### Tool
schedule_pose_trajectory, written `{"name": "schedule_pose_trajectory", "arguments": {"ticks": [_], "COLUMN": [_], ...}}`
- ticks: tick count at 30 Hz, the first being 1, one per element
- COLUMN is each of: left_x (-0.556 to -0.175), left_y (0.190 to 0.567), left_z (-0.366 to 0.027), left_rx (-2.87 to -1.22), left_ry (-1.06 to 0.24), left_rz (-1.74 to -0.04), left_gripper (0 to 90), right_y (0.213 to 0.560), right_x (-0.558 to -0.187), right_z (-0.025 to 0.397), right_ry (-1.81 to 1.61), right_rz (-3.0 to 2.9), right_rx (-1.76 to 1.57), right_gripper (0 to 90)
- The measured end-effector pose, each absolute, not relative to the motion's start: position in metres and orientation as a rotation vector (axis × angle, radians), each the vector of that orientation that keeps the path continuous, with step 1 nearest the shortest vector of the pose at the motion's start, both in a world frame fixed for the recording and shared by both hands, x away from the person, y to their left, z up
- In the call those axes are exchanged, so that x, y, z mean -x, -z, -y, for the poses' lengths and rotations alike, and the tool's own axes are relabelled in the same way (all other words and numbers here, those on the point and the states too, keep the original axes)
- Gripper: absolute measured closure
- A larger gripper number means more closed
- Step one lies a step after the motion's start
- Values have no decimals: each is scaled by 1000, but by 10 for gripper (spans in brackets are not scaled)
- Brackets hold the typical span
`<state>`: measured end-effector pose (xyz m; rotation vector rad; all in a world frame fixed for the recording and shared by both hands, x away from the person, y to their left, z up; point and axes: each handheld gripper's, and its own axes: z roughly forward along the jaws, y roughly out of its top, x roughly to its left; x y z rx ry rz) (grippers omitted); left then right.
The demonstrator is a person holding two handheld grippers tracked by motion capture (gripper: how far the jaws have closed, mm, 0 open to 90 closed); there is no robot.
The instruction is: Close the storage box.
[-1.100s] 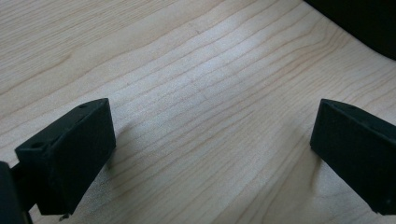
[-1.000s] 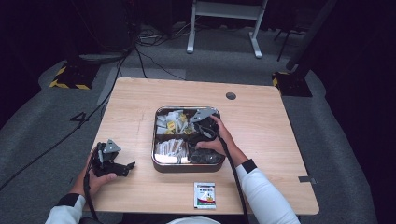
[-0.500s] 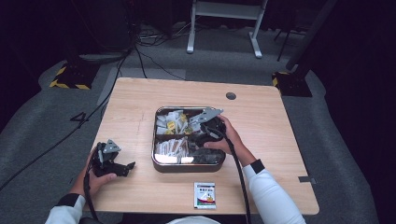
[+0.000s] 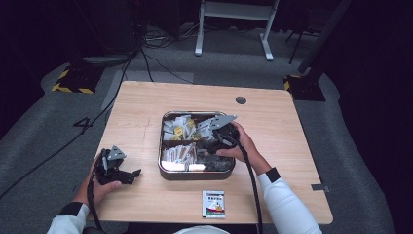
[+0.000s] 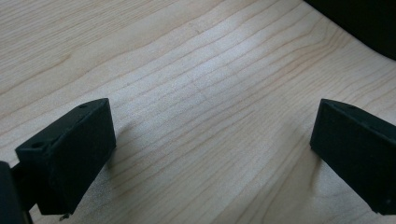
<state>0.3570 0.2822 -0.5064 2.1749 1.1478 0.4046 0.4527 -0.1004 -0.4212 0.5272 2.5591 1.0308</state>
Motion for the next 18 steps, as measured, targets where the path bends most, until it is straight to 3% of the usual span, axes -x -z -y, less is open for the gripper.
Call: {"name": "schedule_pose_trajectory", "arguments": {"ticks": [18], "left_x": [-357], "left_y": [506], "left_z": [-282], "left_rx": [-2175], "left_ry": [-403], "left_rz": [-1148], "left_gripper": [4], "right_y": [417], "right_x": [-446], "right_z": [127], "right_ry": [-1006], "right_rz": [-2517], "right_rx": [-539], "right_gripper": [218]}}
